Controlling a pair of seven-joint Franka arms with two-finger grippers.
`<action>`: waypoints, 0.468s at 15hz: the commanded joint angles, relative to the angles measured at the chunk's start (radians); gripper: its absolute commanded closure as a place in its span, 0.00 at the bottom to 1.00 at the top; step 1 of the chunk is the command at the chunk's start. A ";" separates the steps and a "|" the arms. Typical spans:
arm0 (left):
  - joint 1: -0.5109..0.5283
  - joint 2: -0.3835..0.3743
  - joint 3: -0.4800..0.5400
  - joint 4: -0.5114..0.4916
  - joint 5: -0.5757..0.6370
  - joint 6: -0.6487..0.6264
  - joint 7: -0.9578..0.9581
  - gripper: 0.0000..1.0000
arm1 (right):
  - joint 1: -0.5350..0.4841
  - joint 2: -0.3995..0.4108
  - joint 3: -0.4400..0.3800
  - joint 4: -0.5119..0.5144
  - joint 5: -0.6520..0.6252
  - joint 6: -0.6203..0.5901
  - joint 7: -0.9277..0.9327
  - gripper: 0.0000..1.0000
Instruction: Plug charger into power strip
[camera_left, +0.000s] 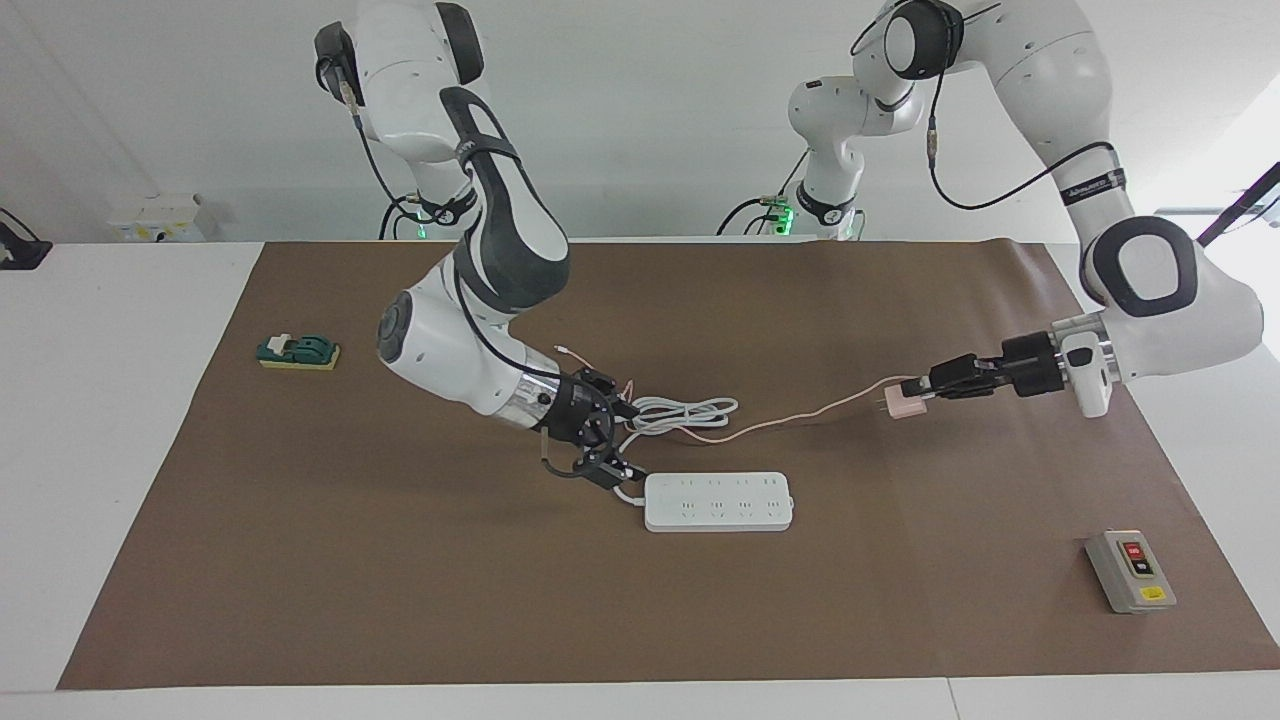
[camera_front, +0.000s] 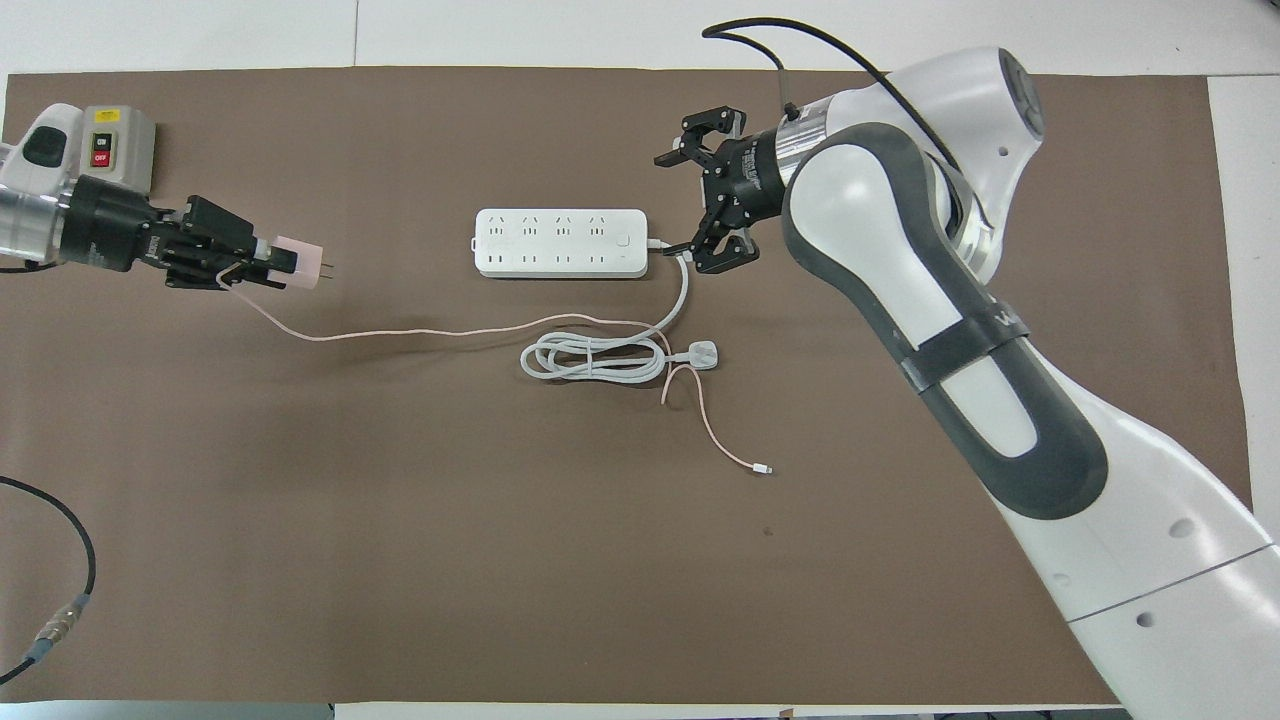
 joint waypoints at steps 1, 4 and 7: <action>-0.008 0.015 0.002 0.173 0.145 -0.085 -0.143 1.00 | -0.037 -0.094 0.010 -0.057 -0.146 -0.060 -0.039 0.00; -0.001 0.028 0.004 0.311 0.211 -0.168 -0.214 1.00 | -0.097 -0.158 0.010 -0.094 -0.214 -0.165 -0.254 0.00; 0.038 0.034 0.007 0.362 0.297 -0.192 -0.087 1.00 | -0.164 -0.198 0.010 -0.097 -0.294 -0.286 -0.473 0.00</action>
